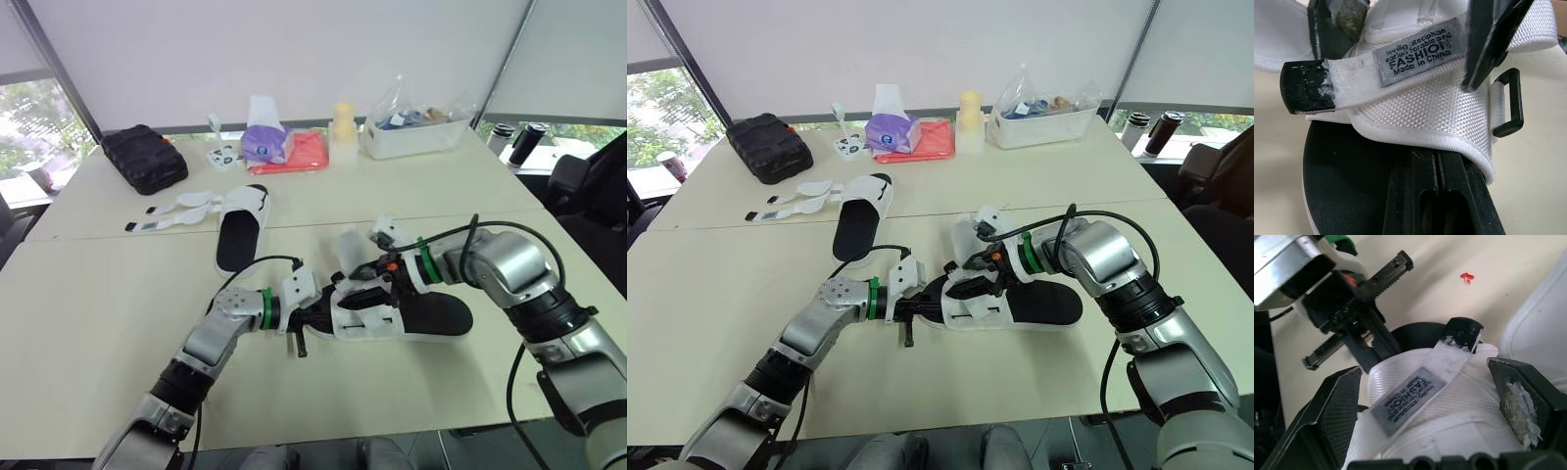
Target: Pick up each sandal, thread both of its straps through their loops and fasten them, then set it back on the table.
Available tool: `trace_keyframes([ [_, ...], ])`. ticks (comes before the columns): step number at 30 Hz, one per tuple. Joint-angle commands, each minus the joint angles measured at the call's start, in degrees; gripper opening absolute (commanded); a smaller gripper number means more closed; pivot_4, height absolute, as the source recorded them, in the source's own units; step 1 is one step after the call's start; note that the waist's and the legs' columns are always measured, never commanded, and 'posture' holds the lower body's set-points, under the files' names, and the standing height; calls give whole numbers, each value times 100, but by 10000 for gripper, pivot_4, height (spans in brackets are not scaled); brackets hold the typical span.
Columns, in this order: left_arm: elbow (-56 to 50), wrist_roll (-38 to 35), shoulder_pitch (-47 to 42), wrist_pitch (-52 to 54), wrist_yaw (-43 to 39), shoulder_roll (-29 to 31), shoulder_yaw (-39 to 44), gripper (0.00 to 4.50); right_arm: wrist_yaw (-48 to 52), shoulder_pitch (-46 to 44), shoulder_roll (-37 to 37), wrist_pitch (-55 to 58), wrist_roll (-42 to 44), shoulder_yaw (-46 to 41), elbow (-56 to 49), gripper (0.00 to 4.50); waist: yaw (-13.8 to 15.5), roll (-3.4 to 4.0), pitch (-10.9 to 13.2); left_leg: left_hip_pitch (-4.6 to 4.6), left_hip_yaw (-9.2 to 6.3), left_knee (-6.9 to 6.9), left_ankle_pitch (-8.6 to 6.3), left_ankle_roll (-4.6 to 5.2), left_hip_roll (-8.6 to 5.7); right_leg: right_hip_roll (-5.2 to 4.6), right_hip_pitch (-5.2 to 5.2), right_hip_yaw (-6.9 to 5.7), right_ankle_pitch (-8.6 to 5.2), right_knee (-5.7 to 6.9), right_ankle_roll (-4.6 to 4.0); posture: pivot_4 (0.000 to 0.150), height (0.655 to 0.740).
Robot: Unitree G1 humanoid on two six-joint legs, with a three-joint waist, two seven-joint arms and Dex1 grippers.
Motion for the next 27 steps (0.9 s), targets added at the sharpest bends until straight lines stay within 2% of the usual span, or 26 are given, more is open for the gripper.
trace_keyframes([
  [1, 20, 87, 44, 5, 94, -37, -35, 0, 80, -198, 48, 104, -117, -72, 46, 44397, 1, 0, 0, 0, 0, 0, 0, 0, 0, 0, 0, 0, 0, 0, 0, 1500, 7400],
  [3, 15, 85, 53, 2, 102, -44, -34, 0, 138, -230, 117, 219, -77, -73, 51, 39236, -2, 0, 0, 0, -1, 0, 0, 0, 0, 0, 0, 0, 0, 0, 0, 1500, 7400],
  [5, 27, 93, 55, -12, 114, -52, -36, 0, 189, -273, 257, 466, 106, -179, 49, 31084, -5, 0, 0, 0, -1, 0, 0, 0, 0, 0, 0, 0, 1, 0, 0, 1500, 7400],
  [11, 16, 93, 68, -10, 148, -56, -30, 0, 162, -248, 383, 595, 75, -307, 31, 617, -2, 0, 0, -2, -1, 0, 0, -1, -1, -1, -2, 0, 2, 1, -1, 1500, 7400],
  [15, -7, 90, 85, -1, 152, -44, -30, 0, 118, -209, 495, 724, 344, -848, 16, 617, -4, 1, -1, -5, -1, 0, 0, -1, -2, -2, -5, 0, 3, 1, -1, 1500, 7400],
  [21, 57, 92, 47, -29, 130, -29, -21, 0, 45, -4, 632, 1205, 1356, -2399, -129, 617, 0, 1, -1, -22, -4, 1, 2, -4, -2, -1, -20, -1, 13, 1, -7, 1500, 7400],
  [27, 73, 84, 28, -30, 93, -11, -34, 0, -738, 246, 892, 1461, 1757, -3397, -313, 617, -7, 1, -1, -47, -2, 2, 22, -36, 0, 1, -50, 0, 26, 5, -11, 1500, 7400],
])
